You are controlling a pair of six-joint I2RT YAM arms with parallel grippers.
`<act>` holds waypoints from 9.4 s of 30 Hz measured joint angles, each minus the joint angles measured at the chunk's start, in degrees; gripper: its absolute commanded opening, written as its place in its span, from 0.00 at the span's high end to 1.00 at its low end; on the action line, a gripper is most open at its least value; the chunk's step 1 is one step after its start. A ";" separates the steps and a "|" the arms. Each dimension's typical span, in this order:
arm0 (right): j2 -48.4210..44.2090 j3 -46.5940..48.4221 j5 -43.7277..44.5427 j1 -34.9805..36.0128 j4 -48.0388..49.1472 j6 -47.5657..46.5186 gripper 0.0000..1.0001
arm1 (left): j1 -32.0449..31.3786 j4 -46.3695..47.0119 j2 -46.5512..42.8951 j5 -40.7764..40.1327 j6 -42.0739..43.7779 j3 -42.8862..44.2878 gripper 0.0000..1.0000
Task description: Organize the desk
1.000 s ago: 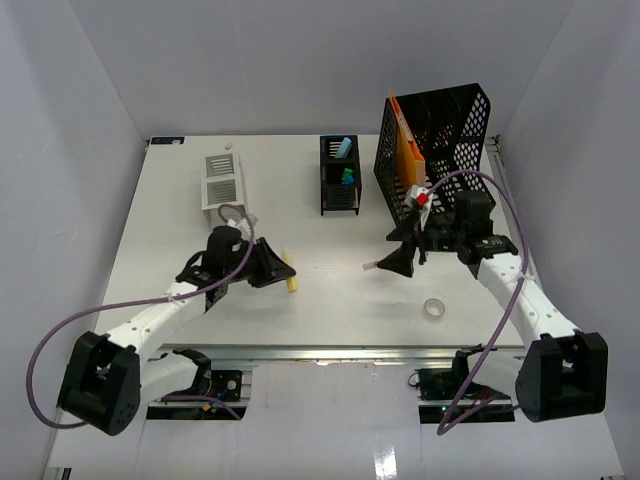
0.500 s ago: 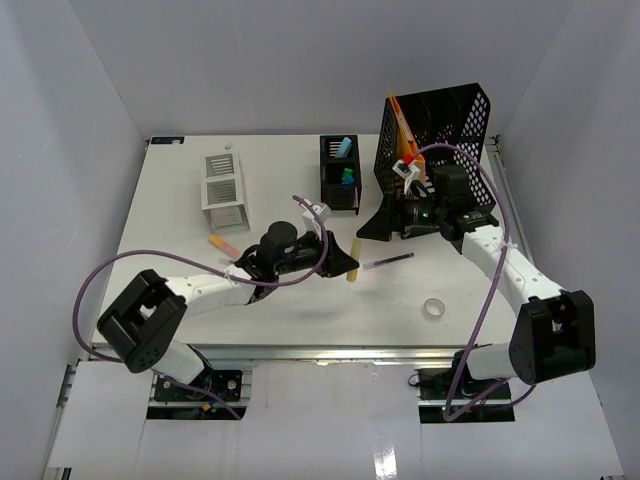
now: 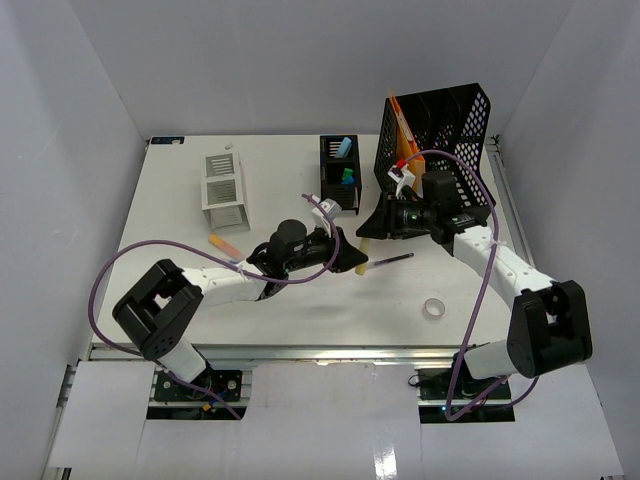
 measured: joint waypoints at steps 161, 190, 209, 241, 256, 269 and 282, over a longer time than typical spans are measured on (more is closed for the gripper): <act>-9.01 -10.53 -24.36 -5.15 5.39 -45.22 0.10 | 36.11 -60.71 0.58 -39.20 -20.41 9.30 0.22; -11.03 -11.47 -26.79 -8.65 5.44 -45.68 0.11 | 36.13 -62.90 -1.23 -40.49 -22.26 4.72 0.53; -11.56 -12.28 -28.00 -9.79 6.68 -45.27 0.11 | 36.72 -65.63 -1.67 -43.76 -19.20 4.77 0.38; -11.63 -12.86 -29.98 -11.38 6.99 -44.27 0.10 | 40.26 -65.70 -12.92 -42.05 -14.62 0.20 1.00; -7.28 -8.35 -26.92 -5.56 8.11 -27.99 0.16 | 16.74 -22.66 -25.71 7.14 -2.72 -14.50 1.00; 0.72 1.88 -3.70 1.95 1.26 -3.76 0.04 | 3.26 -11.49 -9.97 0.94 5.95 -6.14 1.00; 0.04 0.28 10.13 5.97 -0.48 3.60 0.60 | 1.59 -7.21 -7.48 -3.33 7.10 -4.06 1.00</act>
